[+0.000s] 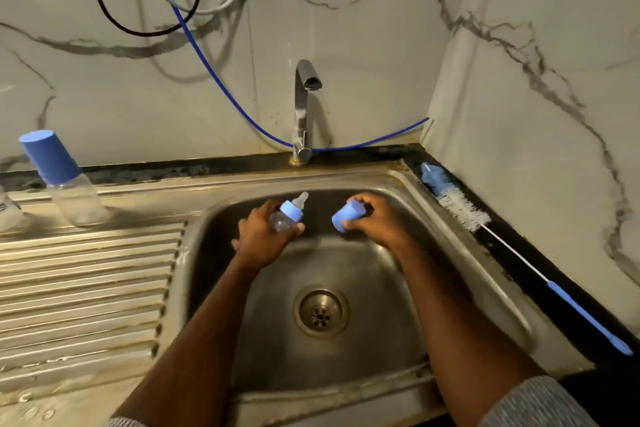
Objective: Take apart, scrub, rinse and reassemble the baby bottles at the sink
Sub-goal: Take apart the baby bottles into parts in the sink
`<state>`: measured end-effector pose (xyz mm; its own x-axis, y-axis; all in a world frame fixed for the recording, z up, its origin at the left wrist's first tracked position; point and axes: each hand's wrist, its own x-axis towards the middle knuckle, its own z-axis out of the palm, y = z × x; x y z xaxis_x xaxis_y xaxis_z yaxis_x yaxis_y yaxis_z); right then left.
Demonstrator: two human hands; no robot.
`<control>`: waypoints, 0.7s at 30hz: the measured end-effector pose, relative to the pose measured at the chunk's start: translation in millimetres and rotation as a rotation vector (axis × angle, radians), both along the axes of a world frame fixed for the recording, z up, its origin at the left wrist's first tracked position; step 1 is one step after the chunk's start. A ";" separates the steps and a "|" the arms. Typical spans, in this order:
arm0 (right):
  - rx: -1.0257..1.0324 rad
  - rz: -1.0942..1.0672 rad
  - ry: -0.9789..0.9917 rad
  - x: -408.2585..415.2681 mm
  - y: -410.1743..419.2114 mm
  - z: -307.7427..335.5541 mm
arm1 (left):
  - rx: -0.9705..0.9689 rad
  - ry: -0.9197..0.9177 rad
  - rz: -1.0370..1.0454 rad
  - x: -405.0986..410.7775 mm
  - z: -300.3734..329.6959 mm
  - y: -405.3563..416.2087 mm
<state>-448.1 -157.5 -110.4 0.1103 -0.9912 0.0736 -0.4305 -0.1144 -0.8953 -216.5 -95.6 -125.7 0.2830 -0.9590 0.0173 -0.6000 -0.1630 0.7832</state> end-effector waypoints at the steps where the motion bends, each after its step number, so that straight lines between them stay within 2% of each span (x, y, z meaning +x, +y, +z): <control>1: -0.009 -0.009 0.088 -6.5 -1.0 -5.6 | -0.023 0.096 -0.014 -2.7 -2.2 -2.4; 3: 0.003 -0.022 0.223 -18.2 -0.4 -18.4 | -0.085 0.248 -0.072 -6.6 -8.4 -5.3; 4: 0.036 -0.039 0.261 -22.5 0.2 -25.2 | -0.094 0.264 -0.111 -8.9 -11.3 -4.4; 7: 0.114 -0.128 0.393 -25.6 1.0 -39.2 | -0.099 0.233 -0.184 -16.8 -15.9 -2.6; 12: 0.100 -0.191 0.525 -27.8 0.1 -59.3 | -0.105 0.250 -0.145 -14.0 -25.5 -9.1; 17: 0.101 -0.223 0.494 -25.9 -2.2 -58.7 | -0.094 0.386 -0.110 -11.8 -24.4 -8.8; 21: 0.141 -0.170 0.440 -31.2 -12.0 -71.6 | -0.080 0.459 -0.076 -12.7 -17.3 -6.7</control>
